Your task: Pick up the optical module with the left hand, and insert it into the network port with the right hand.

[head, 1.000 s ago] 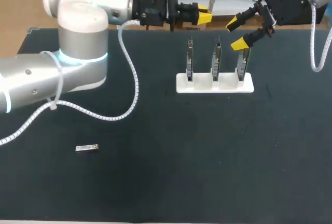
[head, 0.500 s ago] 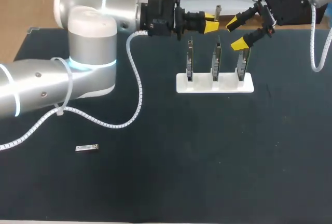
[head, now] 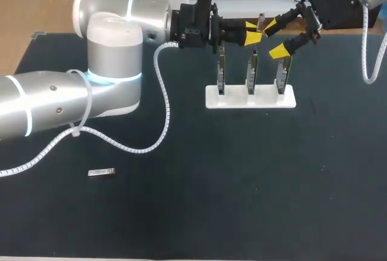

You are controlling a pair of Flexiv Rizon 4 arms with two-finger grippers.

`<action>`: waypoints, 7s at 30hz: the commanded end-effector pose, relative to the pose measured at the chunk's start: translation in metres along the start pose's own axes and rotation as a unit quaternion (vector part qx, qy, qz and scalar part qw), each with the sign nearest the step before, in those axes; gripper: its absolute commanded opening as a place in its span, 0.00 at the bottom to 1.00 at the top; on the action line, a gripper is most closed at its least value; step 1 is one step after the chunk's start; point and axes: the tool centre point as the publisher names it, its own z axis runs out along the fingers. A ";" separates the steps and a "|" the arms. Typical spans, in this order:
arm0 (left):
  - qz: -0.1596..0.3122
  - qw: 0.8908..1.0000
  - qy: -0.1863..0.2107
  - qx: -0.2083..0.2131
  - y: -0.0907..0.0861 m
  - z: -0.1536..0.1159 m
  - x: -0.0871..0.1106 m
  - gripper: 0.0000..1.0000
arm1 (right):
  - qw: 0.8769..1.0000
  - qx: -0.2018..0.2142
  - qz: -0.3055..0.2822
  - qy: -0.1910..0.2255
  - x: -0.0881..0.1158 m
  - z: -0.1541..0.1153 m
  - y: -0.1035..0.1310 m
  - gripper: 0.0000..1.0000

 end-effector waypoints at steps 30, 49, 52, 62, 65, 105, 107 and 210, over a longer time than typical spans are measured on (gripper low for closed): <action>-0.017 0.999 -0.009 -0.029 -0.002 0.003 0.012 0.00 | 1.000 0.002 0.000 0.000 0.000 0.000 0.002 1.00; -0.022 0.999 -0.009 -0.029 -0.004 0.001 0.015 0.00 | 1.000 0.002 0.000 0.000 0.000 0.000 0.002 1.00; -0.023 0.999 -0.008 -0.028 -0.005 0.002 0.015 0.00 | 1.000 0.002 0.000 0.000 0.000 0.000 0.002 1.00; -0.026 0.999 -0.005 -0.028 -0.006 0.002 0.017 0.00 | 1.000 0.002 0.000 0.000 0.000 0.000 0.002 1.00; -0.026 0.999 -0.005 -0.027 -0.006 0.002 0.017 0.00 | 1.000 0.002 0.000 0.000 0.000 0.000 0.002 1.00; -0.033 0.999 -0.007 -0.029 -0.005 0.001 0.021 0.00 | 1.000 0.002 0.000 0.000 0.000 0.000 0.002 1.00; -0.034 0.999 -0.006 -0.029 -0.005 0.002 0.021 0.00 | 1.000 0.002 0.000 0.000 0.000 0.000 0.002 1.00; -0.036 0.999 -0.005 -0.029 -0.003 0.002 0.022 0.00 | 0.999 0.014 -0.020 -0.026 -0.047 0.001 0.007 0.00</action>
